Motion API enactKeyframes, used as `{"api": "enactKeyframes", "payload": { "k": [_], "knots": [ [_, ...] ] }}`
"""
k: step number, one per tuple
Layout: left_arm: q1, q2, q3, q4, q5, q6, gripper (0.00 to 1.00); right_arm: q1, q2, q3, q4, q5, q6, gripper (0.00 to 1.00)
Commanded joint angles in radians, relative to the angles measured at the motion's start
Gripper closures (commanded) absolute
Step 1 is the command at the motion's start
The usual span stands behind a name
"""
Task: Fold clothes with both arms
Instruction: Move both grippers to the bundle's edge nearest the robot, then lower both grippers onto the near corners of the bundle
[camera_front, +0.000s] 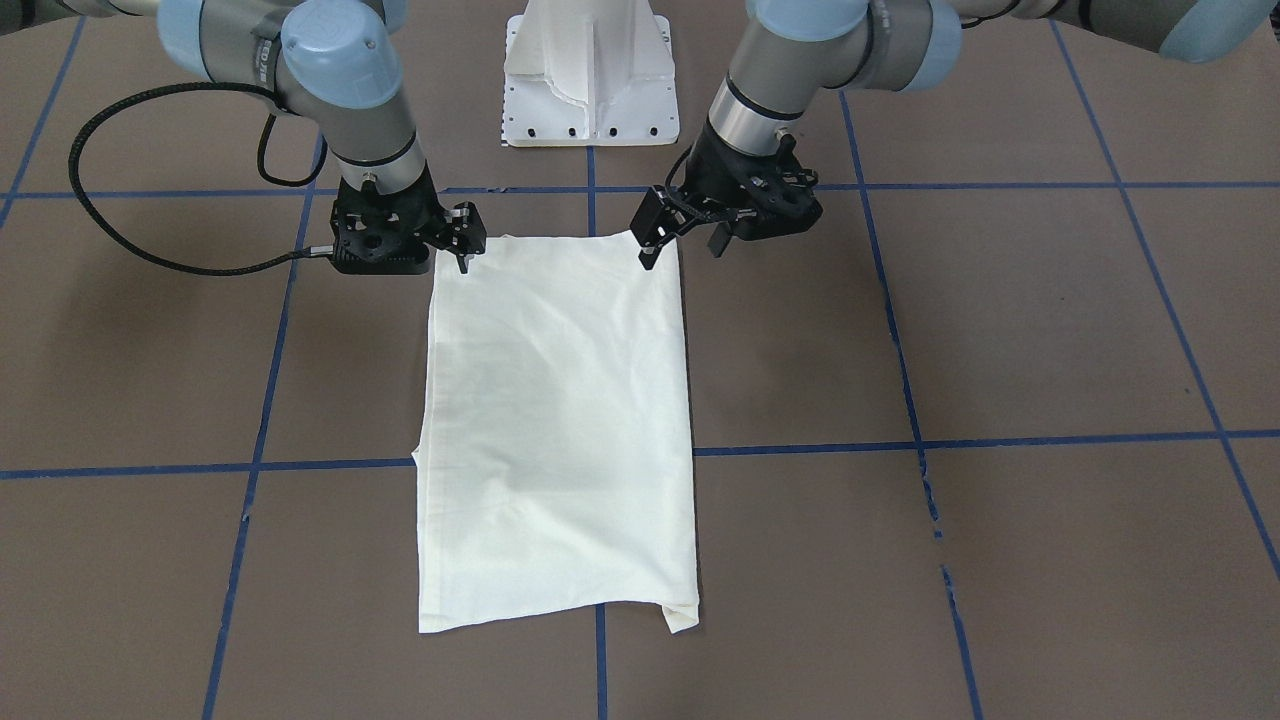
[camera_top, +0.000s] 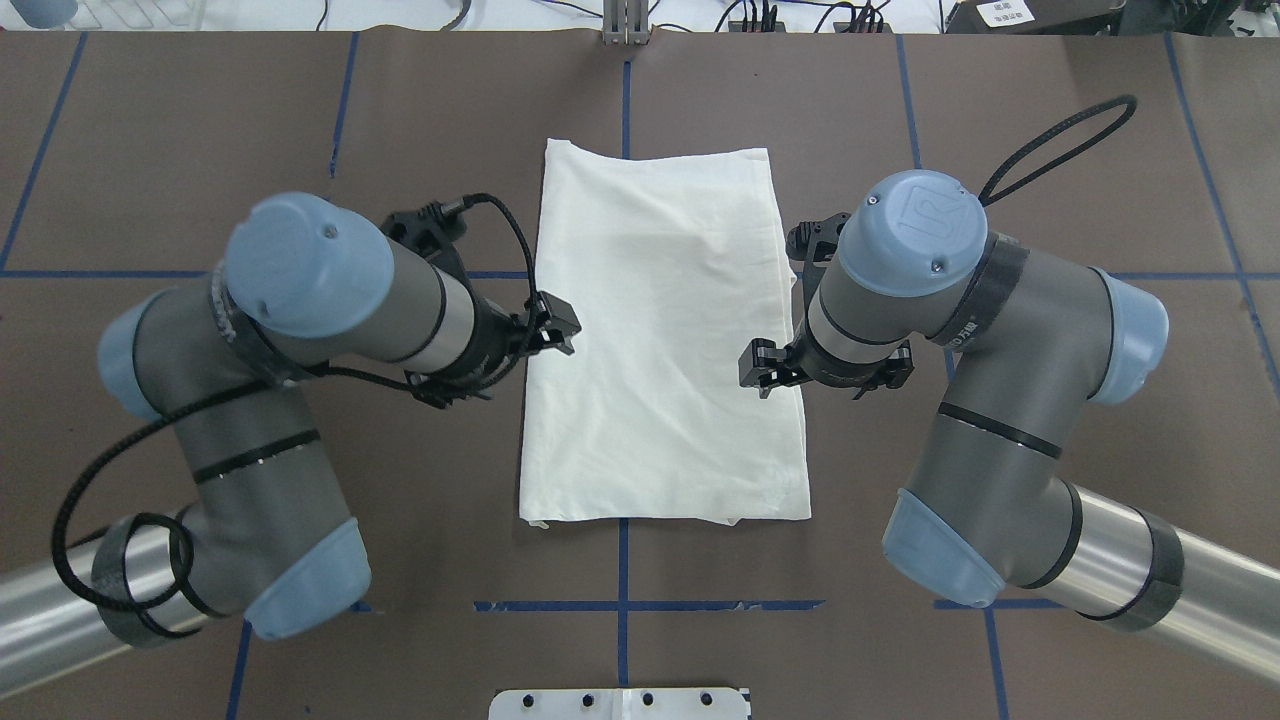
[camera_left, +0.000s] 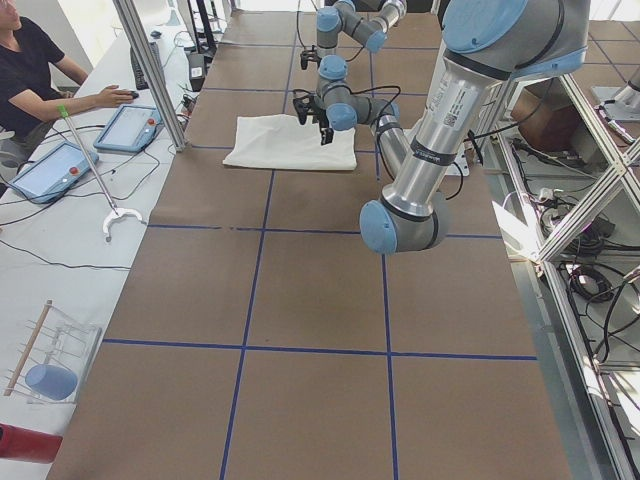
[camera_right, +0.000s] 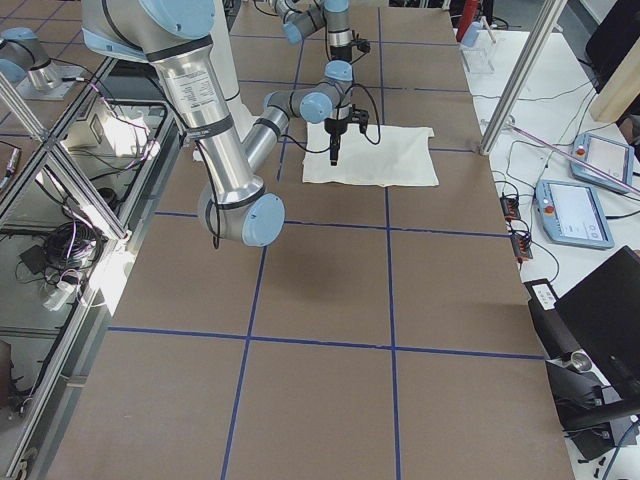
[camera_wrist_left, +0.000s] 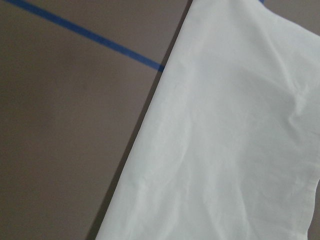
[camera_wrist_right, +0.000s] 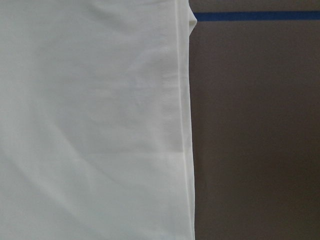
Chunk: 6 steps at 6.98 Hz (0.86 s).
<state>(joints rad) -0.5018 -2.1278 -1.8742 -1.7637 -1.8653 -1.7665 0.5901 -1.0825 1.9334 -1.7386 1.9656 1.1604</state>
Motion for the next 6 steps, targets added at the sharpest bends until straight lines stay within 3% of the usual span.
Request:
{"api": "enactKeyframes", "payload": {
  "k": [1, 2, 6],
  "knots": [
    [0.174, 0.031, 0.009, 0.051, 0.149, -0.171, 0.0, 0.001, -0.008, 0.019, 0.083, 0.012, 0.077, 0.0],
    [0.218, 0.043, 0.013, 0.068, 0.188, -0.18, 0.0, 0.001, -0.017, 0.015, 0.127, 0.013, 0.091, 0.0],
    [0.215, 0.055, 0.072, 0.067, 0.225, -0.168, 0.01, 0.001, -0.024, 0.013, 0.129, 0.012, 0.091, 0.0]
  ]
}}
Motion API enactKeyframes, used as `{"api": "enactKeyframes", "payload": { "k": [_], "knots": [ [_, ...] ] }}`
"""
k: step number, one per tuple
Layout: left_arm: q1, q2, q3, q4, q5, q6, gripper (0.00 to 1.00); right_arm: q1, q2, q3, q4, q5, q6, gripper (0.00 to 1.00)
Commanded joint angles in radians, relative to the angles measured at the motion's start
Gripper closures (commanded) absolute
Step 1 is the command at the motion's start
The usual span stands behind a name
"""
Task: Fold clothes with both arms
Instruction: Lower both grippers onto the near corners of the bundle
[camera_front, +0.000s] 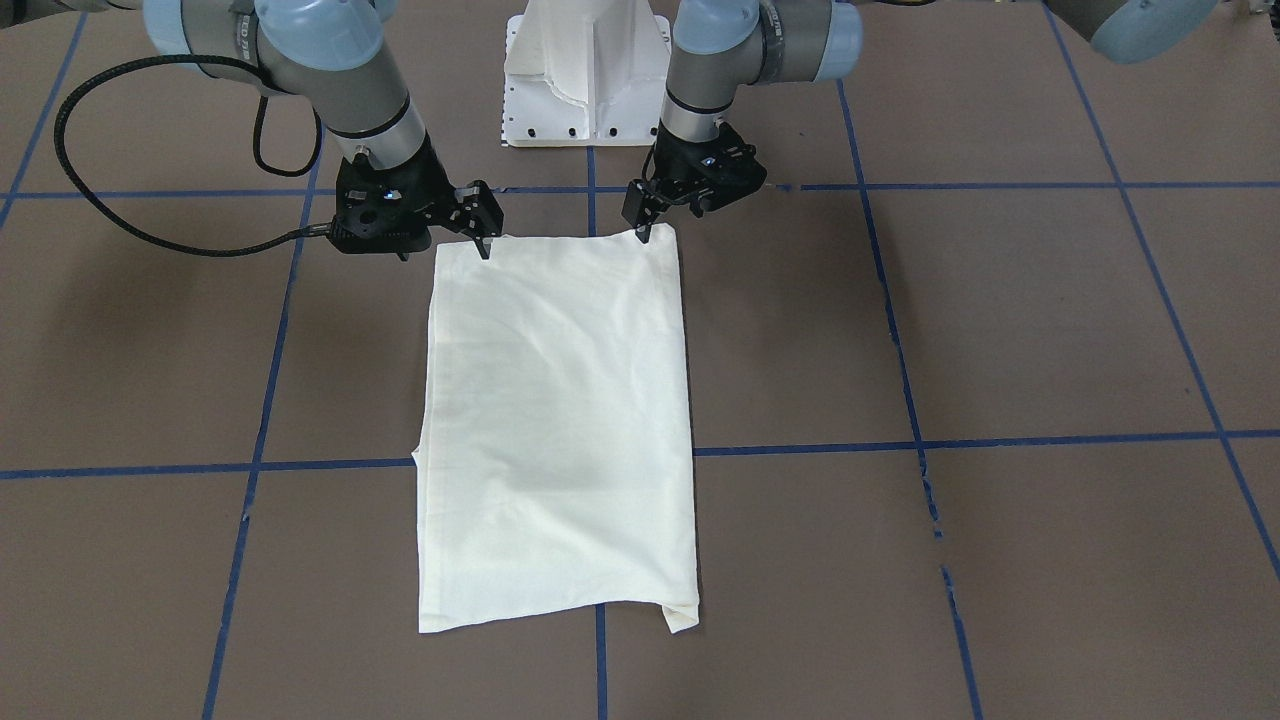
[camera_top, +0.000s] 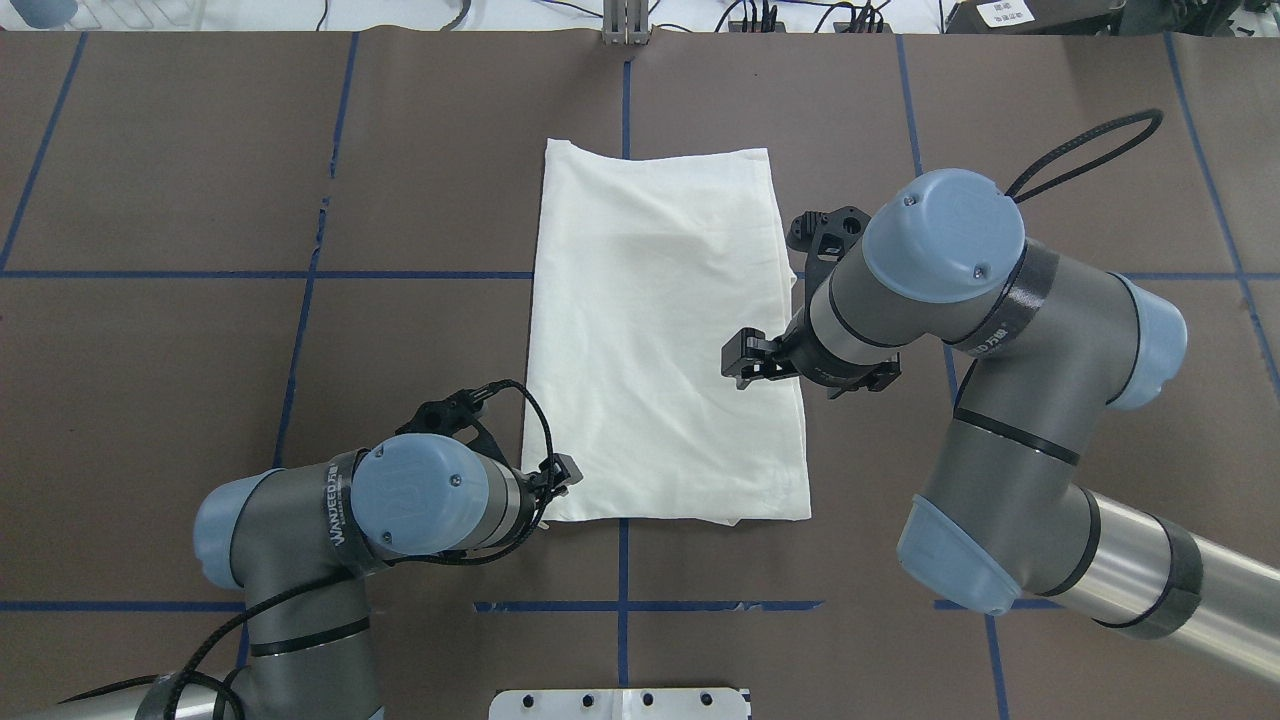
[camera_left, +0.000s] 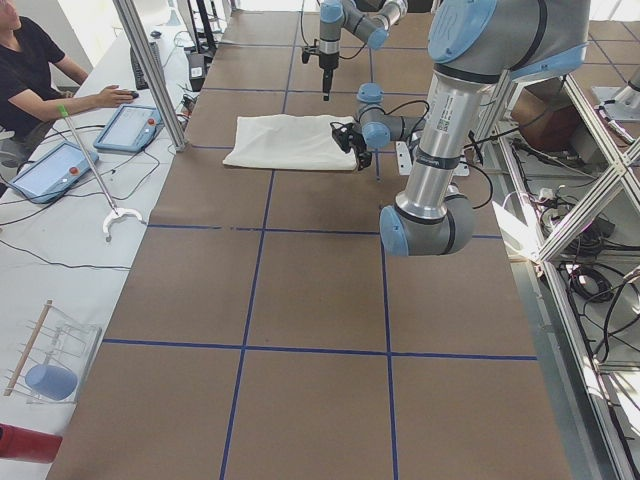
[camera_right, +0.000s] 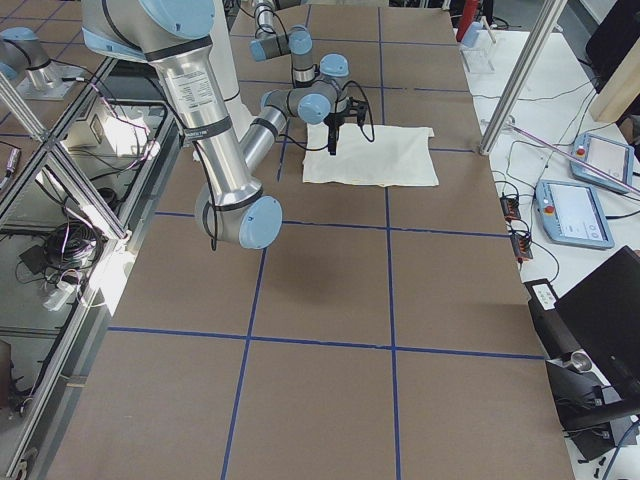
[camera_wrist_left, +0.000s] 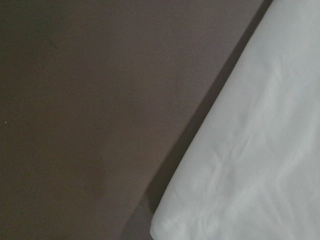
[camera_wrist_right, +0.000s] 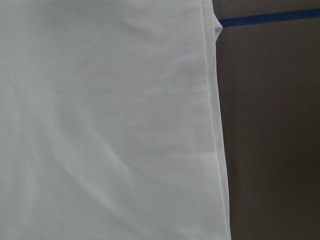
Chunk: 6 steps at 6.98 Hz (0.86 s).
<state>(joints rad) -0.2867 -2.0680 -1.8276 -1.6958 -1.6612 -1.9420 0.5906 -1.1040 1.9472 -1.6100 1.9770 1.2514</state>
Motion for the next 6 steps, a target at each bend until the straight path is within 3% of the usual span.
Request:
{"api": "enactKeyframes", "payload": {
  "k": [1, 2, 5, 6],
  "knots": [
    [0.0, -0.007, 0.025, -0.001, 0.021, 0.008, 0.02, 0.002, -0.002, 0.001, 0.001, 0.0, 0.0, 0.0],
    [0.0, -0.02, 0.027, -0.002, 0.021, 0.005, 0.08, 0.002, -0.002, -0.001, 0.001, -0.001, -0.001, 0.0],
    [0.0, -0.041, 0.07, -0.01, 0.02, 0.0, 0.45, 0.002, -0.01, 0.002, 0.001, 0.0, 0.0, 0.0],
    [0.0, -0.046, 0.068, -0.009, 0.02, 0.001, 0.67, 0.002, -0.011, 0.004, 0.001, 0.0, 0.0, 0.0]
  ]
}}
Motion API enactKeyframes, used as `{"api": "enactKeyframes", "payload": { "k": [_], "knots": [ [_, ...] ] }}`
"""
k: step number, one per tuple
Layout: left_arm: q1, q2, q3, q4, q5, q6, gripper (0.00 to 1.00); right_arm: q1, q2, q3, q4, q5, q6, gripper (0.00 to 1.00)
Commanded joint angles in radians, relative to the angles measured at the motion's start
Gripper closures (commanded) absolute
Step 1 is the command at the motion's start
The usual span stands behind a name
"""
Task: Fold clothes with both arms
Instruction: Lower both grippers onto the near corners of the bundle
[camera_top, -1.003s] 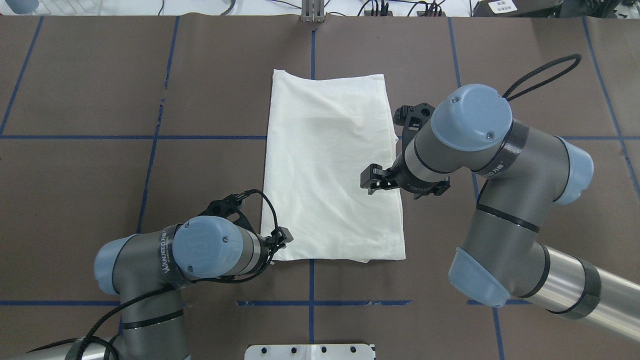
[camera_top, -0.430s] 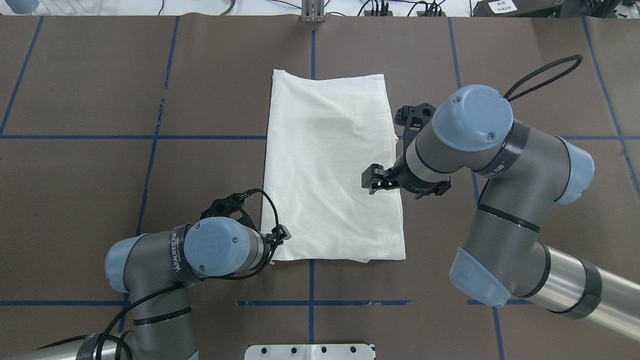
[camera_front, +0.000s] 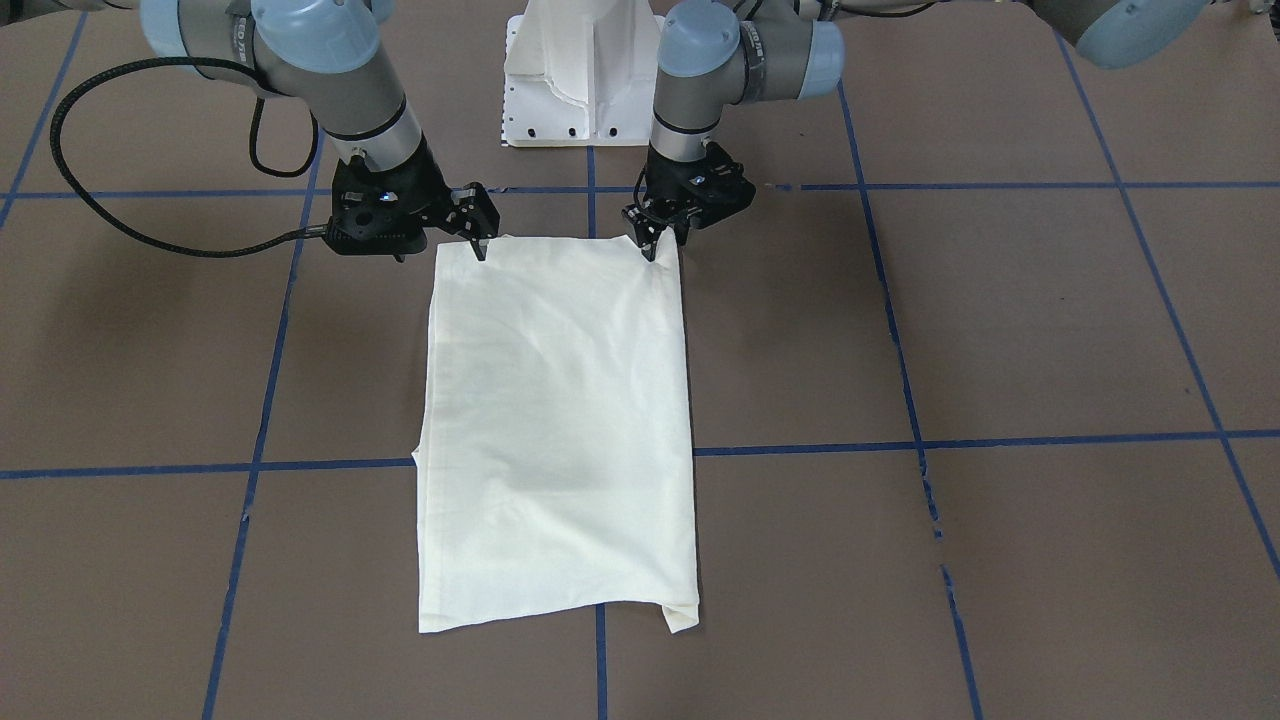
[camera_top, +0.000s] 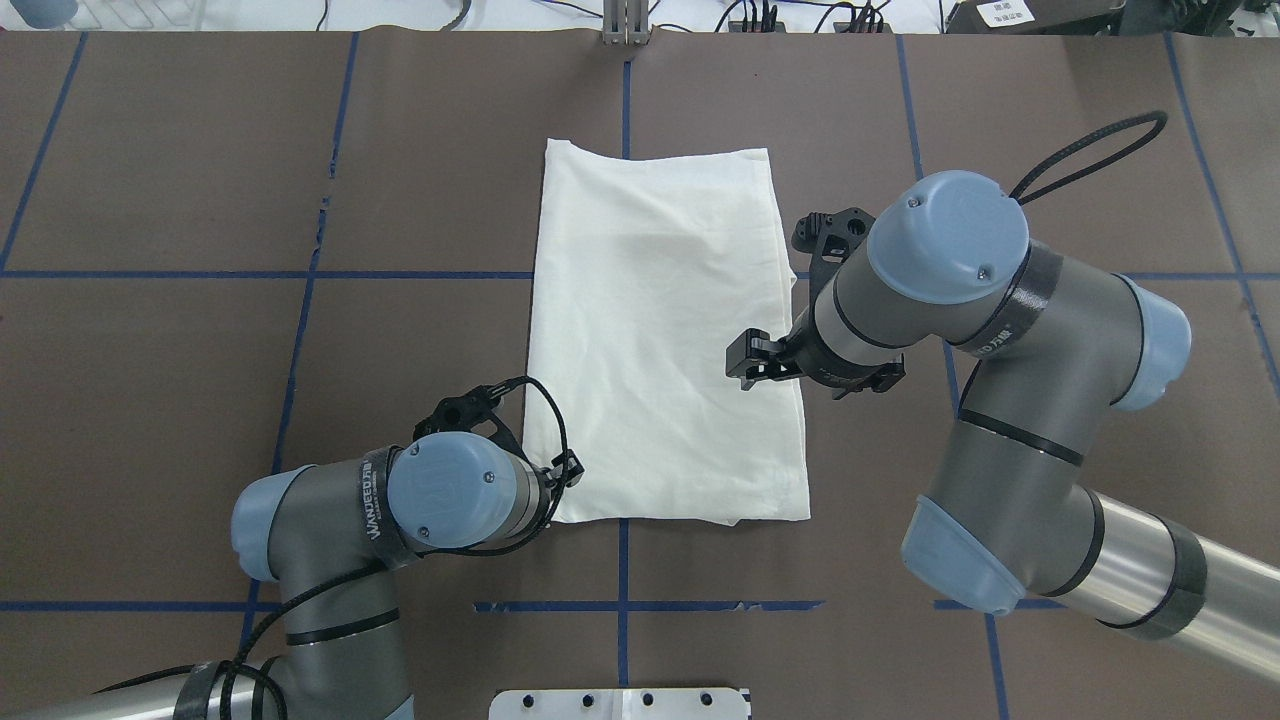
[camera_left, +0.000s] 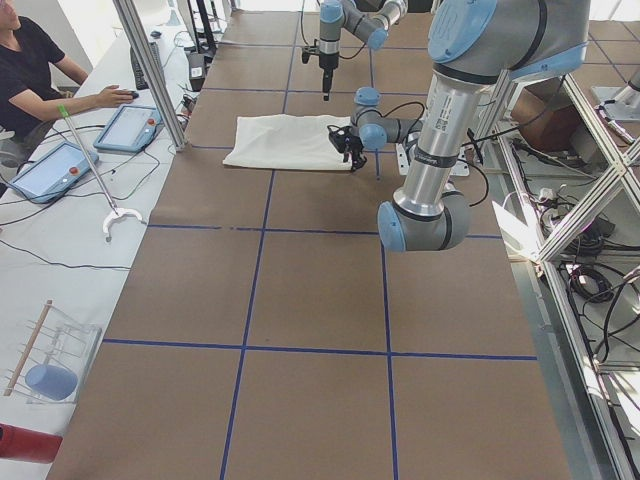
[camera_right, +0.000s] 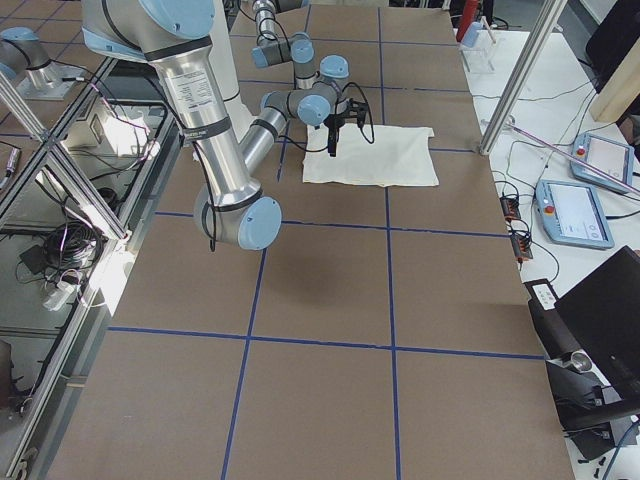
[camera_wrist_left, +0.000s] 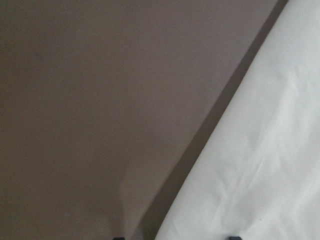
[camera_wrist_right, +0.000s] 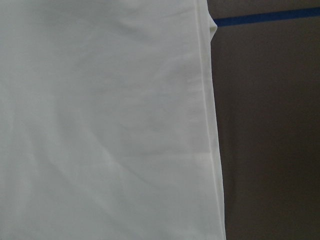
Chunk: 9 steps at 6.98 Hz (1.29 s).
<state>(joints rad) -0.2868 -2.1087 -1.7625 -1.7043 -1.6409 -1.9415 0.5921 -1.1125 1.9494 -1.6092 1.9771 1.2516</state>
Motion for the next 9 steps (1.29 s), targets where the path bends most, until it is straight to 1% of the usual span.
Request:
{"api": "enactKeyframes", "payload": {
  "k": [1, 2, 3, 4, 5, 6, 7, 9],
  "knots": [
    [0.0, -0.005, -0.002, 0.0, 0.0, 0.007, 0.82, 0.0, -0.003, 0.002, 0.0, 0.0, 0.0, 0.0],
    [0.0, -0.004, -0.012, 0.002, -0.002, 0.01, 0.93, 0.0, -0.003, 0.002, 0.0, 0.0, 0.0, 0.0],
    [0.0, -0.005, -0.014, 0.003, -0.005, 0.012, 1.0, 0.0, -0.004, 0.002, 0.0, -0.001, 0.0, 0.0],
    [0.0, -0.002, -0.027, 0.006, -0.01, 0.016, 1.0, 0.0, -0.006, 0.002, 0.0, -0.001, 0.002, 0.0],
    [-0.003, 0.004, -0.055, 0.009, -0.019, 0.018, 1.0, -0.003, -0.007, 0.003, 0.0, 0.0, 0.05, 0.0],
    [-0.006, 0.004, -0.073, 0.011, -0.039, 0.065, 1.0, -0.039, -0.007, 0.005, 0.003, -0.01, 0.165, 0.0],
    [-0.009, 0.004, -0.086, 0.018, -0.04, 0.09, 1.0, -0.099, -0.006, 0.003, 0.003, -0.058, 0.342, 0.0],
    [-0.006, 0.003, -0.086, 0.017, -0.042, 0.092, 1.0, -0.207, -0.004, -0.004, 0.003, -0.188, 0.612, 0.0]
  ]
}}
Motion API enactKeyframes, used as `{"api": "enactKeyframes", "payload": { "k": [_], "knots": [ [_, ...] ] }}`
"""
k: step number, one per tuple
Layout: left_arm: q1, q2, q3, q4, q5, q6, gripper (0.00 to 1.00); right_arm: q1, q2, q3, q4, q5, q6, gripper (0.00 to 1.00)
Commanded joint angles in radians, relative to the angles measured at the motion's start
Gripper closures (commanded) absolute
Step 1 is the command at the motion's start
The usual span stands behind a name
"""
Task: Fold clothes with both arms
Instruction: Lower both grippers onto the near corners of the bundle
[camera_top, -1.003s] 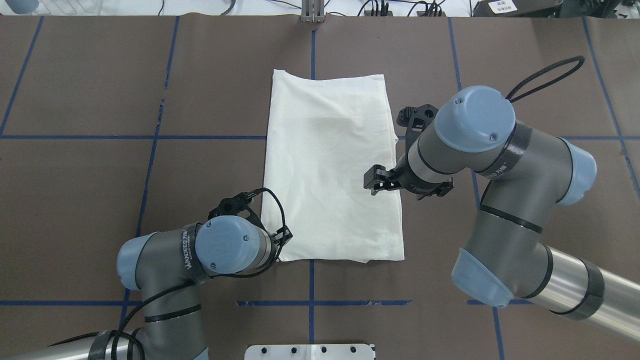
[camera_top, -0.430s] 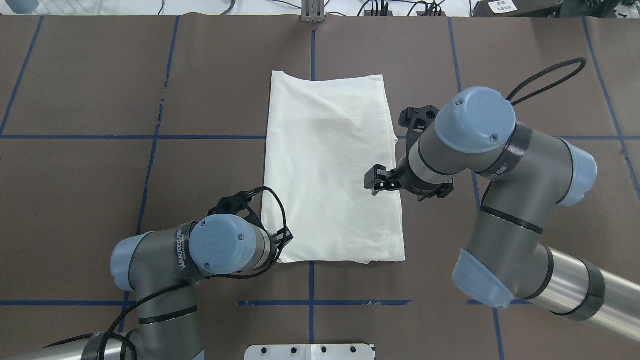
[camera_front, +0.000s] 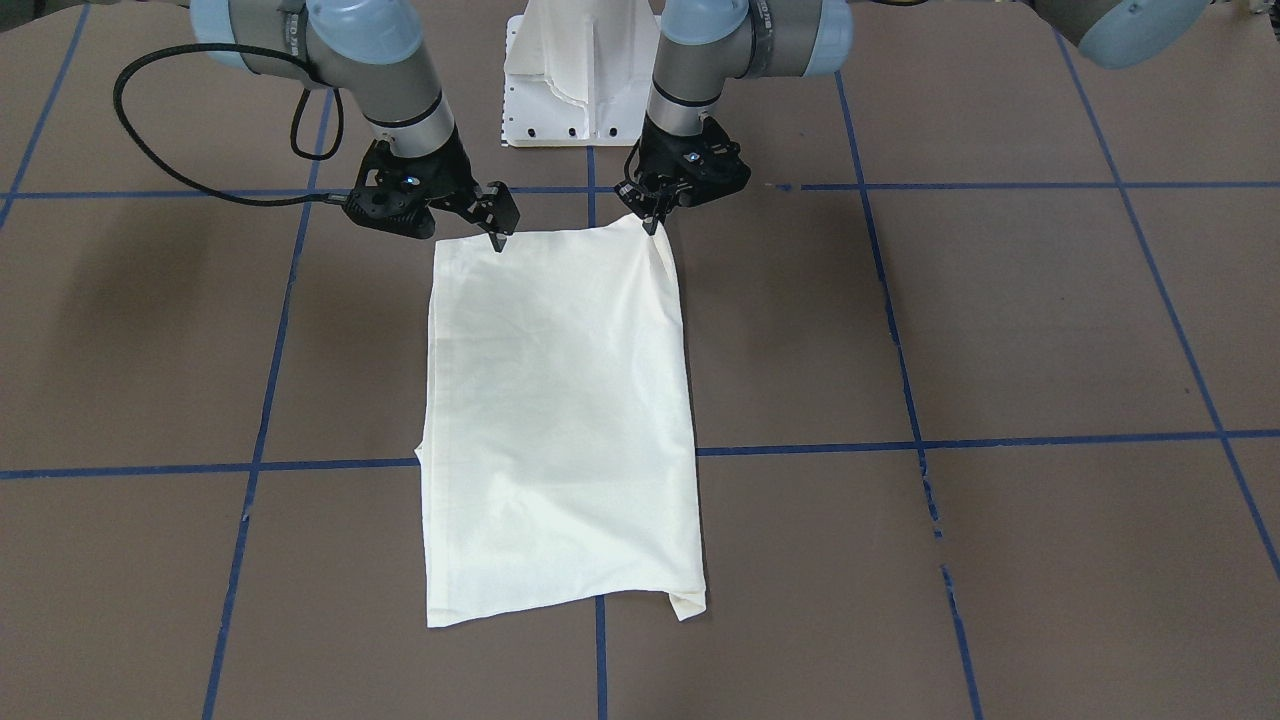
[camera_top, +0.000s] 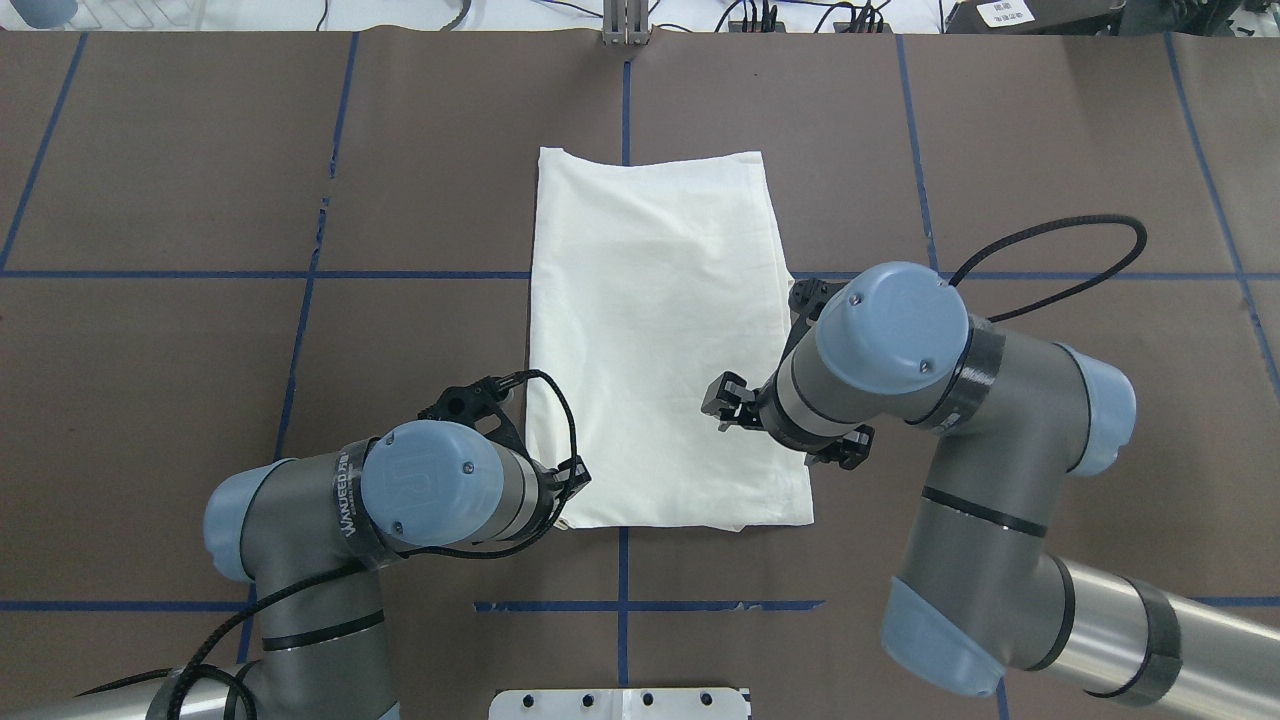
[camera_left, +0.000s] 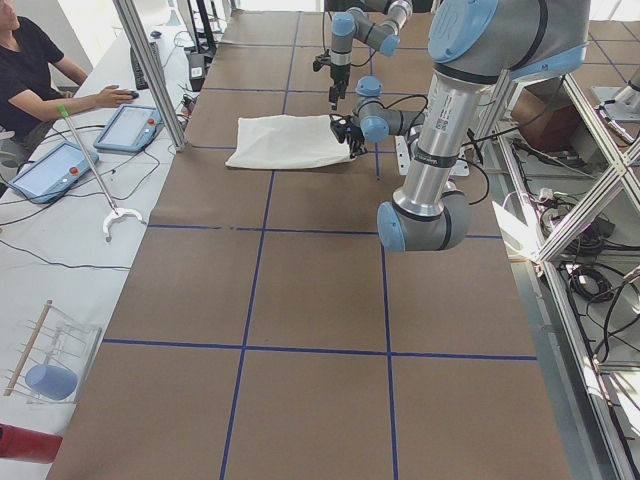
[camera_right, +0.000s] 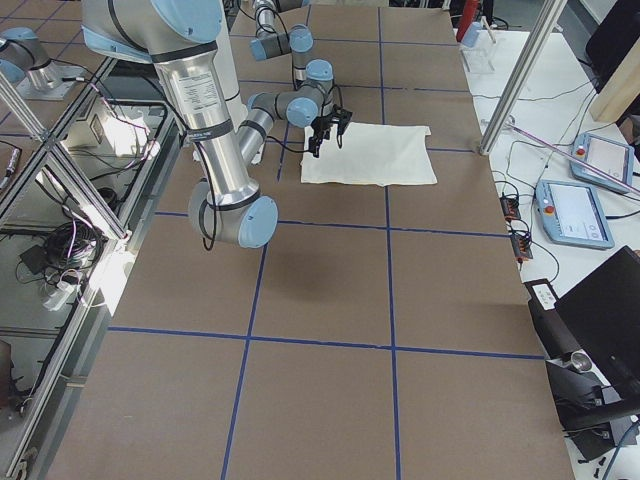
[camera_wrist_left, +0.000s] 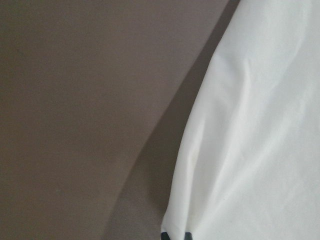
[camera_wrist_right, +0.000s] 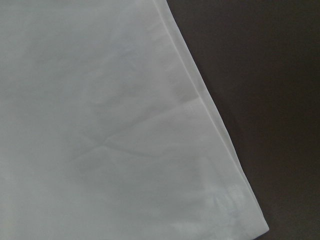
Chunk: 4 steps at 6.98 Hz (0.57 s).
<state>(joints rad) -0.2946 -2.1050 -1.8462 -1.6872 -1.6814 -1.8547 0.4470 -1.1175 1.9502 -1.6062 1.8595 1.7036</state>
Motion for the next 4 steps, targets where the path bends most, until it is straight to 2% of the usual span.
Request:
{"api": "enactKeyframes", "payload": {
  "k": [1, 3, 4],
  "knots": [
    [0.003, -0.004, -0.002, -0.002, -0.003, 0.005, 1.0, -0.08, -0.001, -0.01, 0.0, -0.085, 0.218, 0.0],
    [0.002, -0.004, -0.002, -0.002, -0.003, 0.005, 1.0, -0.093, -0.001, -0.057, 0.012, -0.098, 0.271, 0.0],
    [0.002, -0.003, -0.001, -0.003, -0.003, 0.005, 1.0, -0.097, -0.01, -0.095, 0.084, -0.103, 0.284, 0.0]
  ]
}}
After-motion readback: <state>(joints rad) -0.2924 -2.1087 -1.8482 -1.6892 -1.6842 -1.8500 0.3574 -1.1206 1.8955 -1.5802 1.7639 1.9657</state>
